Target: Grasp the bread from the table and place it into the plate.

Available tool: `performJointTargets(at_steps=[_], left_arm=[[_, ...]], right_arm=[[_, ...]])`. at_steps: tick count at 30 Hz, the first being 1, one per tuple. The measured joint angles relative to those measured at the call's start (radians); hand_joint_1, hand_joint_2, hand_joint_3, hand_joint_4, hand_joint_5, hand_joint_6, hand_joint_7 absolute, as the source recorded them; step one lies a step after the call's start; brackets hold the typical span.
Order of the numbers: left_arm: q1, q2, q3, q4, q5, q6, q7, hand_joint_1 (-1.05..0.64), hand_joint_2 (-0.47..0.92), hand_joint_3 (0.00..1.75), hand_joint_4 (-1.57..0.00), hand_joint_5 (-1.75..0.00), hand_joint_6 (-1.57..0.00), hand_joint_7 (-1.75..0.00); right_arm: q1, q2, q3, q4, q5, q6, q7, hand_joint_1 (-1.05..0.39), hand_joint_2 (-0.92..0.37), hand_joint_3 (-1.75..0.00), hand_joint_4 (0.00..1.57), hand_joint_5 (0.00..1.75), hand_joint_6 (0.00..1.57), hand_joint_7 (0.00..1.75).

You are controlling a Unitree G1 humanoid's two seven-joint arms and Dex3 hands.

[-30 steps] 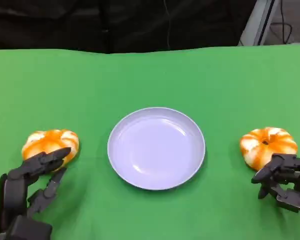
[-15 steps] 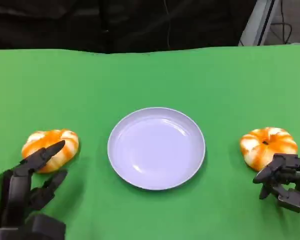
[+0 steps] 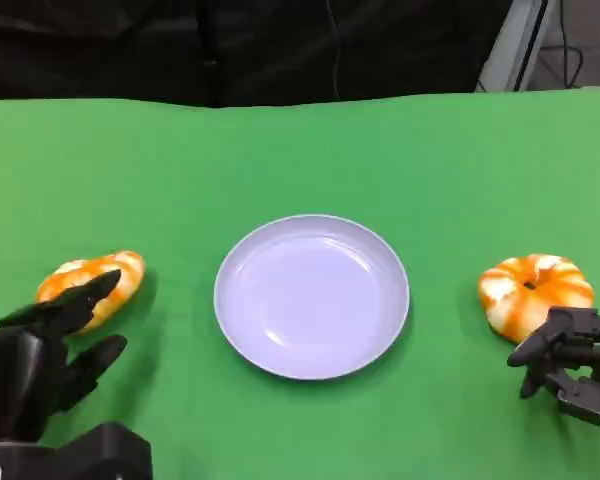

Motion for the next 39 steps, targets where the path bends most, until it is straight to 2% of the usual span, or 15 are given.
performJointTargets(at_steps=[5, 7, 17, 24, 27, 34, 39], left_arm=[[0.000, 0.004, -0.012, -0.013, -0.005, 0.000, 0.005, -0.51, 0.92, 0.16, -0.71, -0.01, -0.64, 0.00], [0.004, 0.004, -0.012, -0.021, -0.015, -0.001, 0.005, -0.49, 0.92, 0.15, -0.76, -0.03, -0.67, -0.02], [0.124, -0.005, -0.001, -0.250, -0.067, -0.081, 0.005, -0.44, 0.92, 0.16, -0.89, -0.05, -0.72, -0.02], [0.173, -0.008, 0.027, -0.373, -0.066, -0.074, -0.007, -0.44, 0.92, 0.16, -0.91, -0.04, -0.73, -0.02], [0.170, -0.007, 0.034, -0.370, -0.063, -0.055, -0.007, -0.42, 0.92, 0.13, -0.89, -0.02, -0.73, -0.01], [0.115, 0.014, 0.034, -0.264, -0.029, 0.037, -0.007, -0.49, 0.92, 0.13, -0.68, 0.00, -0.62, 0.00], [0.060, 0.036, 0.021, -0.173, -0.018, 0.057, -0.005, -0.52, 0.92, 0.11, -0.60, 0.00, -0.57, 0.00]], right_arm=[[0.000, 0.000, 0.000, 0.000, 0.001, 0.000, 0.002, 0.06, -0.89, -0.54, 0.86, 1.37, 0.95, 0.91], [0.000, 0.000, 0.000, 0.000, 0.003, 0.000, 0.002, 0.06, -0.88, -0.54, 0.86, 1.37, 0.95, 0.91], [-0.003, -0.001, 0.000, 0.003, 0.003, 0.001, 0.000, 0.07, -0.87, -0.54, 0.87, 1.37, 0.96, 0.90], [-0.004, -0.001, 0.000, 0.003, 0.002, 0.001, -0.001, 0.05, -0.87, -0.55, 0.87, 1.37, 0.95, 0.91], [-0.004, -0.002, 0.000, 0.003, 0.002, 0.001, -0.001, 0.06, -0.87, -0.55, 0.86, 1.37, 0.95, 0.91], [-0.005, -0.002, 0.000, 0.004, 0.002, 0.001, -0.002, 0.06, -0.88, -0.54, 0.87, 1.37, 0.95, 0.91], [-0.005, -0.005, 0.000, 0.004, 0.002, 0.001, -0.002, 0.06, -0.88, -0.53, 0.87, 1.37, 0.95, 0.90]])
